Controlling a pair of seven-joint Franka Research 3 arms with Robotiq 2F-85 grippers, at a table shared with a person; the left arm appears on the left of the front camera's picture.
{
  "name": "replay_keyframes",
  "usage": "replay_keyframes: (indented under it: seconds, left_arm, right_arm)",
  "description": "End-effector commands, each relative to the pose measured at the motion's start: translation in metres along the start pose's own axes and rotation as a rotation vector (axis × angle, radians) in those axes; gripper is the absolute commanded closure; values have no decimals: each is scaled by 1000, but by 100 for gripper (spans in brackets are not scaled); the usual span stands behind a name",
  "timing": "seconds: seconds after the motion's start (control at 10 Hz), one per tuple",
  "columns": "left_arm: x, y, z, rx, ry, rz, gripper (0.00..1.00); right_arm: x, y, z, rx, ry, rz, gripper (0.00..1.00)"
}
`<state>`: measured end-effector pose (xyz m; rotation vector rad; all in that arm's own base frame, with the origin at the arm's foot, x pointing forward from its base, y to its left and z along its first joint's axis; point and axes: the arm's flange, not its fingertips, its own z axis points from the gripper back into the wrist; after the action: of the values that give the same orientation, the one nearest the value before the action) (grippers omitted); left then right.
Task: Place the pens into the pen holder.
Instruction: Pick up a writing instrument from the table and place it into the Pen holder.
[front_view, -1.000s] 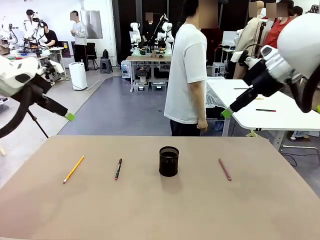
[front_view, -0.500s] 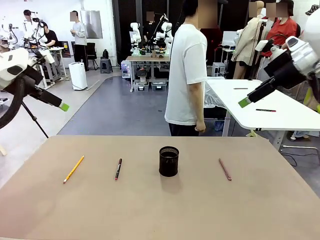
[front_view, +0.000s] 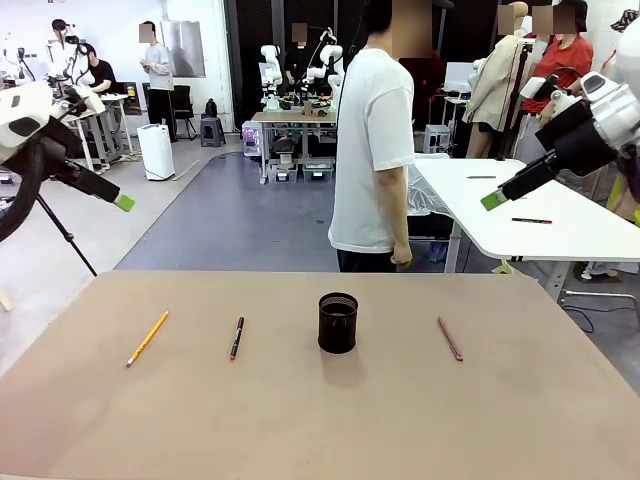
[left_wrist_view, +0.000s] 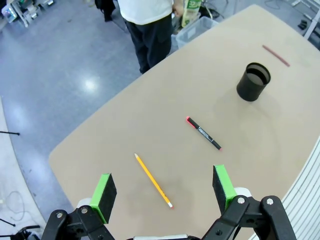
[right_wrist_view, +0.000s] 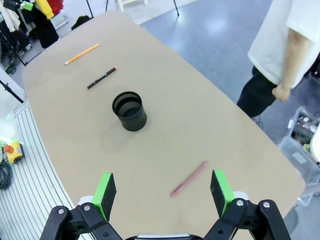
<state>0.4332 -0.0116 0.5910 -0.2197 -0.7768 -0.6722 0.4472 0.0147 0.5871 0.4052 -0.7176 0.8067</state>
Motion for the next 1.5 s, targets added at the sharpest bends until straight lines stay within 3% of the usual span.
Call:
replay_keyframes:
  seconds: [0.0,1.4]
  left_arm:
    - [0,4,7,4,13,11,0]
    - [1,1,2,1,1,-2,0]
  right_arm:
    - [6,-7,-1,10,-27,20,0]
    - [0,0,0,0,0,0,0]
